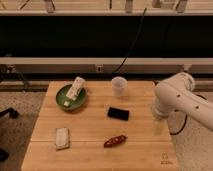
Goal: Place the pepper in the ceramic cup
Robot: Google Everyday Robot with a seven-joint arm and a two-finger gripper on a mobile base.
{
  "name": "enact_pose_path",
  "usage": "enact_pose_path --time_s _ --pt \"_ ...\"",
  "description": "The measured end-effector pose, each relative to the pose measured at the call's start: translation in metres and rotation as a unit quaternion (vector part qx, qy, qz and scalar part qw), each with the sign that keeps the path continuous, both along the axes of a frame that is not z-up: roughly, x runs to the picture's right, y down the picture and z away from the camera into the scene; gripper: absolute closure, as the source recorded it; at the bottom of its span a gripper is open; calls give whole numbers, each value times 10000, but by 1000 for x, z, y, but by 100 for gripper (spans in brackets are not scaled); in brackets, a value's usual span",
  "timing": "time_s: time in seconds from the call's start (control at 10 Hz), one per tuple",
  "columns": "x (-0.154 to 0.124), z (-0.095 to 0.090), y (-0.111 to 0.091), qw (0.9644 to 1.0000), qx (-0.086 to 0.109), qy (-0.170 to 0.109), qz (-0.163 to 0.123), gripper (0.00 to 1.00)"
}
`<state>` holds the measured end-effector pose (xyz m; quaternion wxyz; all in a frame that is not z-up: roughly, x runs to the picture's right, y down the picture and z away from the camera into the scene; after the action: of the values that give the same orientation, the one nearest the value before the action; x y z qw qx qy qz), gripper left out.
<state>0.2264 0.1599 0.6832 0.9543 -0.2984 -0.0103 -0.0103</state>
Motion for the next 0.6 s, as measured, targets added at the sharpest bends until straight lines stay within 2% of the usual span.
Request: enact_pose_path --time_s 0.1,0.6 --pt "-14 3 8 9999 -19 -106 -78 20" --pt "-37 13 31 9989 -113 -384 -245 20"
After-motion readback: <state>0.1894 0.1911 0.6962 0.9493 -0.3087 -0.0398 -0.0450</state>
